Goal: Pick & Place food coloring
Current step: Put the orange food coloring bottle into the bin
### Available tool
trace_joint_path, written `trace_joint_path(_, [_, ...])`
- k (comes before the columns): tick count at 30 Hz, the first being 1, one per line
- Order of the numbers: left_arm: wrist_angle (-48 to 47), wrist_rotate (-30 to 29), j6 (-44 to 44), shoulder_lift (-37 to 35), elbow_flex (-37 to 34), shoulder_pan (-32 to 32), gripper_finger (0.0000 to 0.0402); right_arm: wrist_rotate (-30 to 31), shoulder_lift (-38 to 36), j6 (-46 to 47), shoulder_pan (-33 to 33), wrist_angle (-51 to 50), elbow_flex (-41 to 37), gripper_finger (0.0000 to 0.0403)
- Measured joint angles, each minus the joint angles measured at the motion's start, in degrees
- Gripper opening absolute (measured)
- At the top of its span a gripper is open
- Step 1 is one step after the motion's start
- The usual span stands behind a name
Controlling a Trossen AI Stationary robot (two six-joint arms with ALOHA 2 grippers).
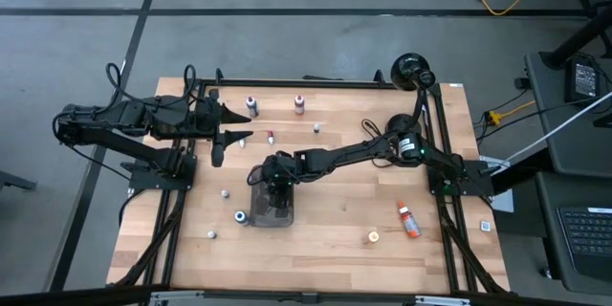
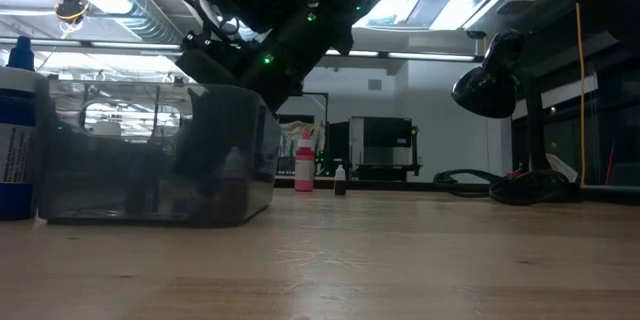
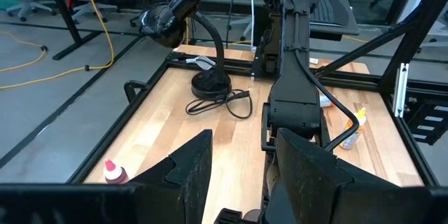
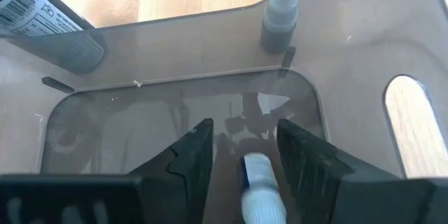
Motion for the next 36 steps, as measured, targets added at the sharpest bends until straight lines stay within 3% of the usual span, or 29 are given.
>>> trace_joint_path(19, [-1.38, 0.0, 0.13, 0.0, 0.0, -0.02, 0.0155, 1.7, -0.91, -1.09, -0.07, -1.11, 2.07, 0.0162])
trace_joint_path(36, [-1.62, 0.35, 1.84, 0.0, 0.0, 0.0, 0.0155, 1.47, -1.14, 3.35, 0.02, -29.26, 24.35, 0.0162])
